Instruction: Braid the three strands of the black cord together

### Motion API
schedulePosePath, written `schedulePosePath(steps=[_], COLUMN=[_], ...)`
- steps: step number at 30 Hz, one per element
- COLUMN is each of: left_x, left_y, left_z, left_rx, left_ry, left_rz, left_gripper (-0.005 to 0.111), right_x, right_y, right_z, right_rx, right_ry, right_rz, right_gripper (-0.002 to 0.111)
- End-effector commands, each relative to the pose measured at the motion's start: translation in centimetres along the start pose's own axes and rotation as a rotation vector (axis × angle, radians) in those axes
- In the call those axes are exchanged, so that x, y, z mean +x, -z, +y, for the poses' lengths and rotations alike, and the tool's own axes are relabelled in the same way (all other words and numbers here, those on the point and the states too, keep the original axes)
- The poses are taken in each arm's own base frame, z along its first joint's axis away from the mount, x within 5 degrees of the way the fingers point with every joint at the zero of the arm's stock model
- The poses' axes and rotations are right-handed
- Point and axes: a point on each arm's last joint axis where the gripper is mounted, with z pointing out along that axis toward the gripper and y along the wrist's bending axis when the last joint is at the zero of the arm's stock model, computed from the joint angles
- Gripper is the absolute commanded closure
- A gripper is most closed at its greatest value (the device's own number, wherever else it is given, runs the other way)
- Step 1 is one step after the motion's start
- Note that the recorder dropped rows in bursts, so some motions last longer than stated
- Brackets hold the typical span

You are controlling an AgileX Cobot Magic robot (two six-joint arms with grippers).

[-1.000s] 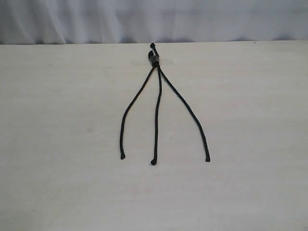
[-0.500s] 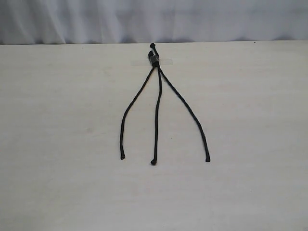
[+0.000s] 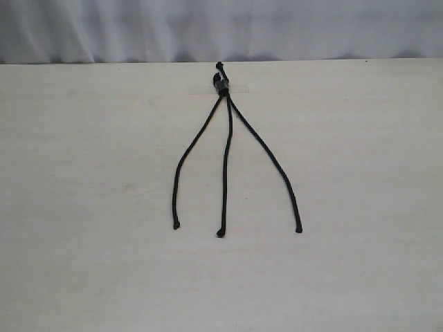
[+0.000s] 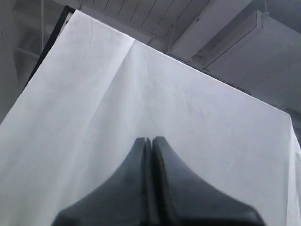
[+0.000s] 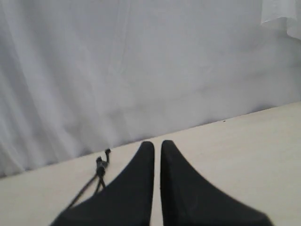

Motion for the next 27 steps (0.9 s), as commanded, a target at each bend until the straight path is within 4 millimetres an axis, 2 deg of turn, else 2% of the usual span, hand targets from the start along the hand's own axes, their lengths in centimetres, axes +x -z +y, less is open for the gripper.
schedulePosePath(steps=[1,4,5,8,11,15,16,17,18,19,20,21,22,23,25,26,27], left_x=[-2.0,-1.8,-1.5,0.4,3.4,8.5,11.2,12.1,14.2,15.1,16.3,16.7,17.1,17.1,16.0,15.7,16.2], left_y=[-1.9,-3.9,-4.6,-6.7,-8.7,-11.2,-12.4,-13.1,-14.5,-15.1,-16.4,-17.1,-18.4,-19.0,-21.3,-21.6,-21.4], left_z=[-0.8,-0.3,-0.1,0.7,1.7,2.4,2.3,2.3,2.9,3.0,2.6,1.9,0.3,-0.5,-1.1,-1.0,-0.9], left_rx=[-0.028,-0.108,-0.129,-0.164,-0.145,-0.021,0.100,0.135,0.196,0.227,0.274,0.323,0.360,0.345,-0.038,-0.202,-0.256], left_ry=[-0.122,-0.130,-0.133,-0.144,-0.161,-0.107,-0.025,0.003,-0.001,-0.027,-0.081,-0.141,-0.278,-0.381,-0.729,-0.756,-0.704], left_rz=[0.088,0.266,0.327,0.492,0.677,0.946,1.102,1.153,1.238,1.263,1.276,1.264,1.223,1.195,1.087,1.093,1.202], left_gripper=[0.107,0.107,0.107,0.107,0.107,0.107,0.107,0.107,0.107,0.107,0.107,0.107,0.107,0.107,0.107,0.107,0.107], right_x=[-0.8,-1.7,-1.7,-3.7,-5.1,-5.8,-5.9,-5.9,-5.9,-6.0,-5.7,-5.7,-5.9,-5.8,-4.9,-4.5,-3.9], right_y=[0.1,0.2,0.2,0.6,0.0,-2.7,-4.8,-5.7,-8.3,-9.6,-12.5,-14.0,-16.9,-18.4,-22.9,-24.3,-25.9], right_z=[-0.1,-0.3,-0.2,0.7,1.4,2.0,2.6,2.9,3.8,4.4,5.5,6.2,7.4,7.8,8.6,8.5,8.2], right_rx=[0.002,0.008,0.006,-0.029,-0.045,-0.045,-0.052,-0.057,-0.079,-0.096,-0.122,-0.137,-0.163,-0.167,-0.178,-0.180,-0.179], right_ry=[-0.208,-0.209,-0.168,-0.084,-0.086,-0.053,-0.022,-0.018,0.029,0.058,0.120,0.158,0.223,0.256,0.313,0.324,0.329], right_rz=[-0.099,-0.195,-0.194,-0.202,-0.152,0.002,0.108,0.154,0.252,0.290,0.362,0.387,0.413,0.429,0.536,0.607,0.706], right_gripper=[0.104,0.104,0.104,0.104,0.104,0.104,0.104,0.104,0.104,0.104,0.104,0.104,0.104,0.104,0.104,0.104,0.104])
